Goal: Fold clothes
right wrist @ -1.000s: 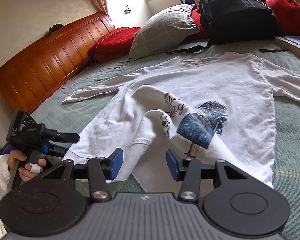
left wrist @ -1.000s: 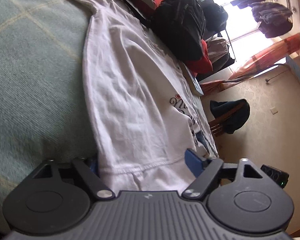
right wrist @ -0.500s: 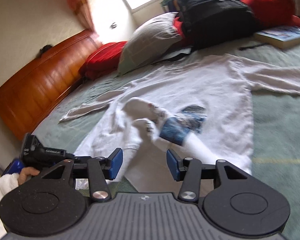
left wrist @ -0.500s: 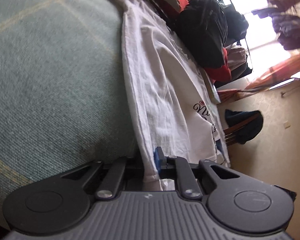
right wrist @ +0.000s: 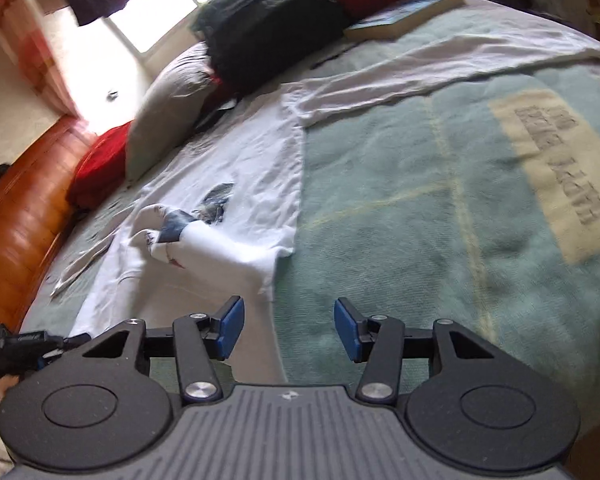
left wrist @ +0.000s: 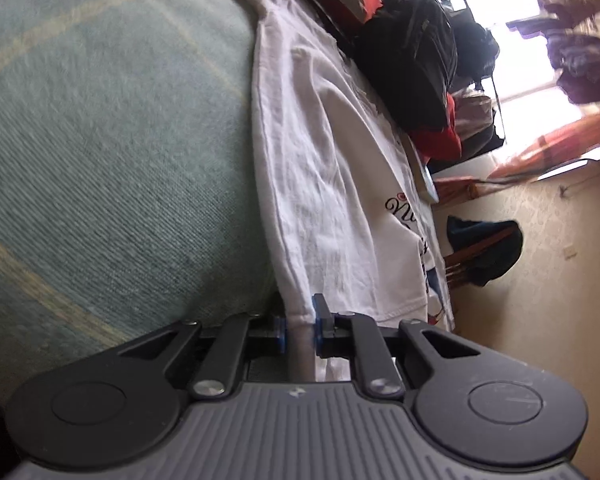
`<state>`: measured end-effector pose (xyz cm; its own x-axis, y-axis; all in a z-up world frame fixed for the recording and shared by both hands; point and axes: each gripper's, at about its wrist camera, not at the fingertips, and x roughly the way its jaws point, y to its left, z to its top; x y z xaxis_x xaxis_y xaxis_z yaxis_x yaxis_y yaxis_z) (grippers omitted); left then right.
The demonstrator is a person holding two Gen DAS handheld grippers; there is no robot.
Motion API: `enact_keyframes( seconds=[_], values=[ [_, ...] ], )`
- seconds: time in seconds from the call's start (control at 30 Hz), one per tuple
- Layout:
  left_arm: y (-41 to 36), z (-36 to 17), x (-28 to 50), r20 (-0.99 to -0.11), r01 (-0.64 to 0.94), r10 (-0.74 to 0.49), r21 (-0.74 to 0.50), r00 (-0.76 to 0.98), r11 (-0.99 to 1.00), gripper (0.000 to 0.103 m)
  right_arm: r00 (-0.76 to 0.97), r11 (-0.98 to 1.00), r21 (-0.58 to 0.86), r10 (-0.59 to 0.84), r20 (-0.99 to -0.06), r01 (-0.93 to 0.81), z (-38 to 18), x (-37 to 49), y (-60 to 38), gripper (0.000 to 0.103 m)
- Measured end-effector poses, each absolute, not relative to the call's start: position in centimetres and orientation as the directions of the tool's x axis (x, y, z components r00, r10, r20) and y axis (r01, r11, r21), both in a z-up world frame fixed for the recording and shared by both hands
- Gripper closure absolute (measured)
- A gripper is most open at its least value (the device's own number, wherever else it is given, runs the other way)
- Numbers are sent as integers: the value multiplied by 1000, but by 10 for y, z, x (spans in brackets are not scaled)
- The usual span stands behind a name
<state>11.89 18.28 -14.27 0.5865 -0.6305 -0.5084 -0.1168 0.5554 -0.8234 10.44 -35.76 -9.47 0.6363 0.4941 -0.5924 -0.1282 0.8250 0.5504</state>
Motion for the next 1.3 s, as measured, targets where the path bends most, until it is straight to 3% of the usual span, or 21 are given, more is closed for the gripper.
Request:
enact_keyframes(
  seconds=[0.1, 0.23, 0.33, 0.43, 0.5, 0.57, 1.0, 1.3],
  values=[
    [177, -147, 128, -487, -101, -657, -839, 575, 534, 88, 590, 776, 611, 569, -573, -155, -110, 119, -350, 37],
    [175, -146, 123, -485, -93, -664, -840, 569, 534, 88, 561, 647, 738, 689, -458, -192, -126, 132, -341, 38],
    [176, -146, 113, -479, -86, -666, -842, 571, 532, 88, 566, 585, 790, 719, -403, -181, -135, 125, -345, 45],
    [176, -137, 112, -496, -77, -639, -821, 588, 565, 91, 576, 570, 805, 718, -391, -165, -142, 118, -347, 60],
    [176, -130, 111, -505, -71, -621, -806, 599, 587, 95, 579, 588, 797, 700, -418, -135, -143, 119, -344, 83],
    [175, -124, 109, -515, -66, -603, -791, 610, 609, 99, 577, 604, 786, 691, -435, -130, -139, 119, -339, 92],
    [203, -52, 96, -502, -2, -494, -703, 710, 711, 101, 573, 600, 738, 736, -359, -309, -75, 103, -320, 97],
    [231, -48, 72, -504, -20, -467, -695, 727, 719, 101, 560, 566, 736, 769, -308, -372, -57, 86, -333, 98]
  ],
)
